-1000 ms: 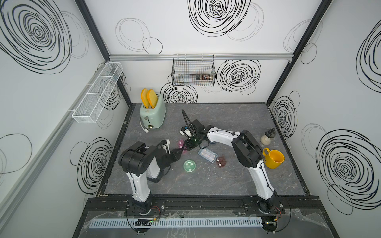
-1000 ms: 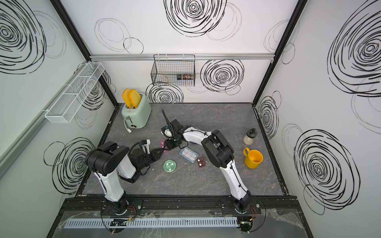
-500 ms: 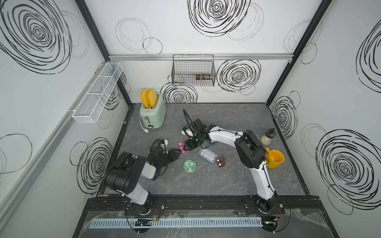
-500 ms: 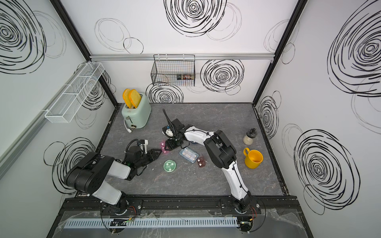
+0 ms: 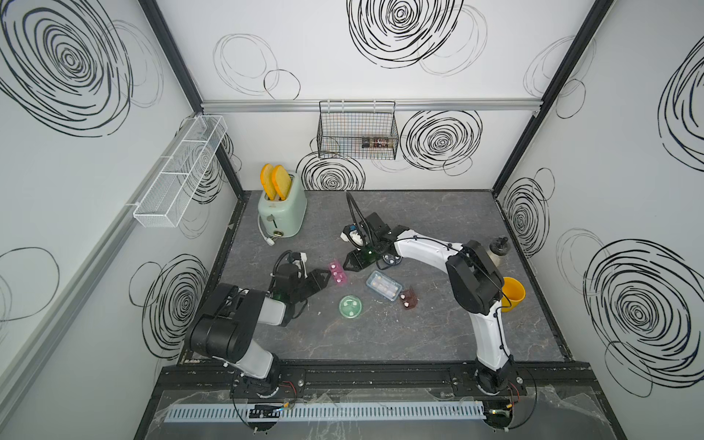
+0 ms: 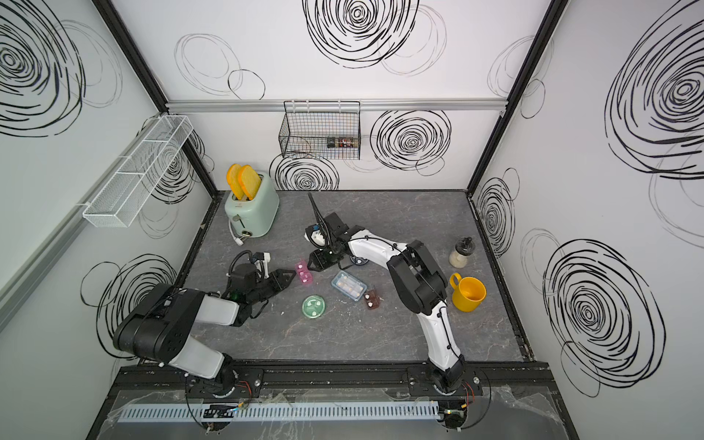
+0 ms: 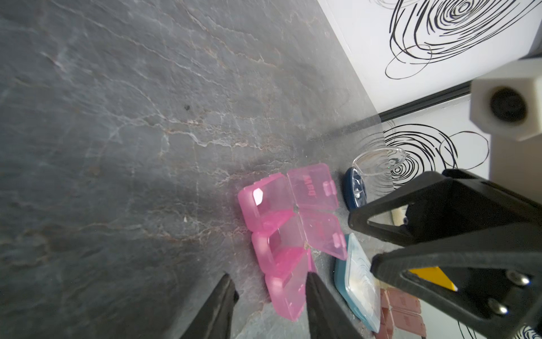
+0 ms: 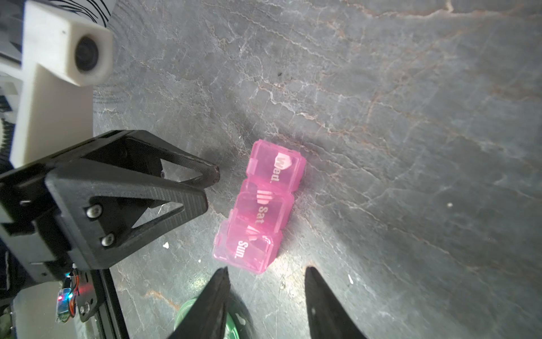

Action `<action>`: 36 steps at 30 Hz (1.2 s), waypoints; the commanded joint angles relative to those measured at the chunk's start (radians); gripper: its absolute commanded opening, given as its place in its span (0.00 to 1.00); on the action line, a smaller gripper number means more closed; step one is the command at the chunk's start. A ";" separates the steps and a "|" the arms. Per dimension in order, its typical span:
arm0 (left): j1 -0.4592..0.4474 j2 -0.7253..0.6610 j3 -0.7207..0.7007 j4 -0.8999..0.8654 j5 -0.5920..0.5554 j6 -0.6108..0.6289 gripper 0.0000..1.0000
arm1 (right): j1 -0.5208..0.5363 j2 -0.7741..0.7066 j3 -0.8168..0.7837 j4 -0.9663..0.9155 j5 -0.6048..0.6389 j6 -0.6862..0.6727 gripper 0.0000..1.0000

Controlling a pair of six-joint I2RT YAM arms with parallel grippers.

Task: Close pillboxes
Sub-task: Close the pillbox at the center of the board.

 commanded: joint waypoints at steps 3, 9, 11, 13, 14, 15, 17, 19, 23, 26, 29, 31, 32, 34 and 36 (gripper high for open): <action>0.037 0.038 0.058 0.052 0.012 -0.032 0.44 | 0.032 0.007 -0.034 0.047 0.004 0.056 0.52; -0.008 0.044 0.002 0.101 -0.003 -0.048 0.43 | 0.044 0.042 -0.025 0.076 0.010 0.081 0.52; -0.010 0.051 -0.023 0.141 0.010 -0.072 0.45 | 0.047 0.050 -0.027 0.075 0.012 0.081 0.52; -0.015 0.051 -0.042 0.164 0.013 -0.087 0.46 | 0.045 0.056 -0.031 0.074 0.021 0.081 0.52; -0.018 0.049 -0.046 0.162 0.013 -0.085 0.47 | 0.045 0.058 -0.030 0.072 0.028 0.081 0.52; -0.020 0.047 -0.046 0.156 0.012 -0.081 0.47 | 0.042 0.060 -0.031 0.071 0.036 0.081 0.52; -0.026 0.047 -0.049 0.152 0.016 -0.078 0.48 | 0.039 0.064 -0.032 0.073 0.039 0.082 0.52; -0.033 0.050 -0.055 0.165 0.021 -0.085 0.48 | 0.039 0.070 -0.031 0.077 0.035 0.082 0.52; -0.054 0.056 -0.071 0.207 0.023 -0.113 0.48 | 0.040 0.086 -0.024 0.079 0.024 0.084 0.51; -0.063 0.060 -0.073 0.219 0.026 -0.121 0.47 | 0.039 0.093 -0.023 0.083 0.021 0.082 0.50; -0.072 0.067 -0.068 0.216 0.027 -0.119 0.46 | 0.038 0.098 -0.024 0.088 0.016 0.084 0.49; -0.077 0.074 -0.068 0.216 0.026 -0.118 0.46 | 0.037 0.101 -0.022 0.090 0.014 0.085 0.48; -0.079 0.078 -0.068 0.218 0.024 -0.117 0.45 | 0.037 0.103 -0.022 0.088 0.012 0.084 0.48; -0.080 0.088 -0.068 0.225 0.024 -0.119 0.43 | 0.036 0.104 -0.024 0.088 0.011 0.083 0.47; -0.080 0.099 -0.066 0.232 0.023 -0.122 0.42 | 0.036 0.107 -0.023 0.085 0.011 0.082 0.46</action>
